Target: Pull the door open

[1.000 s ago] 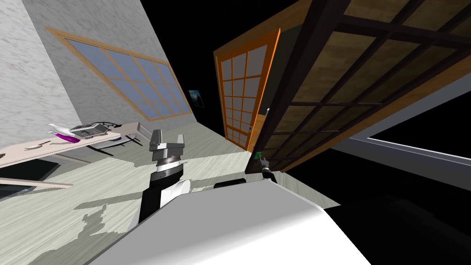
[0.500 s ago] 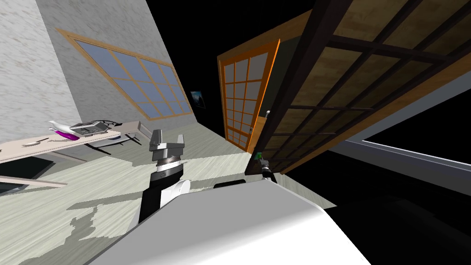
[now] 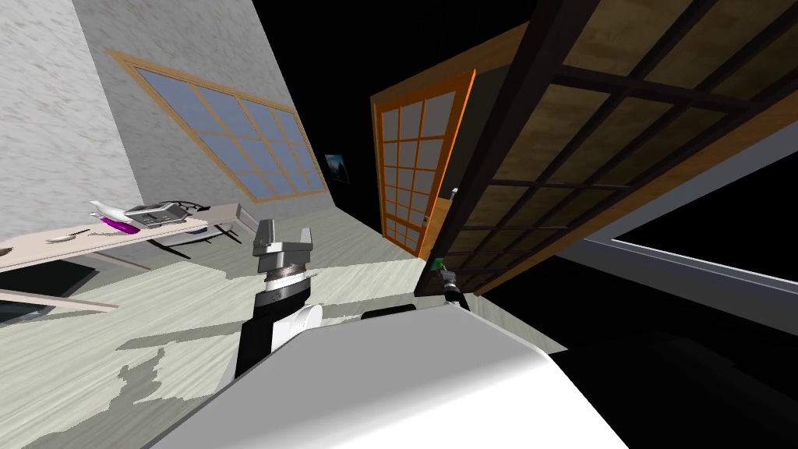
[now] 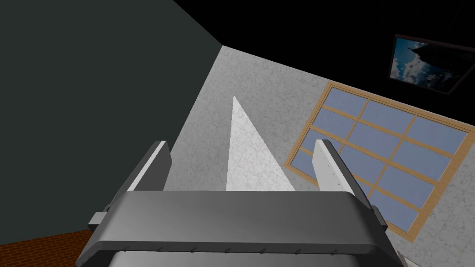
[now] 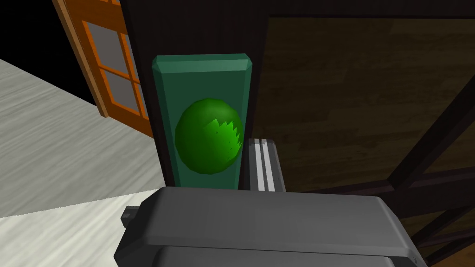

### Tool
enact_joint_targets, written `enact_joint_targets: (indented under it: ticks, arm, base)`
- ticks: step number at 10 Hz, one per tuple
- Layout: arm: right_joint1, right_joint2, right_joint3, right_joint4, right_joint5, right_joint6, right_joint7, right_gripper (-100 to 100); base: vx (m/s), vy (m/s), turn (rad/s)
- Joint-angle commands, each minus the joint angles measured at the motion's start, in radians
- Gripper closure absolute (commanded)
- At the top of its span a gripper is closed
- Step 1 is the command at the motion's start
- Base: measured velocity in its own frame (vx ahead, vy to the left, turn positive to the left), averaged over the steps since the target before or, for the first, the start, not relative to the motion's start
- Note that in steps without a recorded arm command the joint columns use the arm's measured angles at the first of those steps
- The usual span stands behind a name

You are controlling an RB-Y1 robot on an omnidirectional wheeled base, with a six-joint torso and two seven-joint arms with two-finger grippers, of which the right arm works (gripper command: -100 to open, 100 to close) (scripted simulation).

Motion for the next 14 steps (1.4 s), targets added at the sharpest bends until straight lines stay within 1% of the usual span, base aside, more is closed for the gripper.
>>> enact_joint_targets:
  ticks: [1,2,5,6,7,8,9,12,13,14]
  arm:
    - [0.003,0.007,0.023,0.006,0.014,-0.031,-0.013,-100]
    - [0.007,0.008,0.038,0.009,0.024,-0.056,-0.023,-100]
    - [0.013,0.011,0.063,0.014,0.042,-0.097,-0.04,-100]
    - [0.017,0.013,0.08,0.018,0.053,-0.125,-0.051,-100]
    - [0.019,0.014,0.088,0.019,0.059,-0.138,-0.056,-100]
    - [0.019,0.014,0.088,0.019,0.059,-0.138,-0.056,-100]
    - [0.024,0.016,0.109,0.023,0.074,-0.173,-0.071,-100]
    - [0.029,0.018,0.126,0.027,0.086,-0.201,-0.082,-100]
    - [0.025,0.007,0.106,0.052,0.076,-0.203,-0.084,-100]
    - [0.023,-0.009,0.095,0.042,0.059,-0.174,-0.094,-100]
  base:
    - [-0.169,-0.091,0.118]
    - [-0.158,-0.087,0.116]
    - [-0.133,-0.05,0.072]
    - [-0.133,-0.061,0.171]
    - [-0.136,-0.054,0.137]
    - [-0.091,-0.021,0.013]
    - [-0.127,-0.05,0.087]
    - [-0.12,-0.048,0.074]
    - [-0.039,-0.037,-0.034]
    - [0.011,0.018,-0.071]
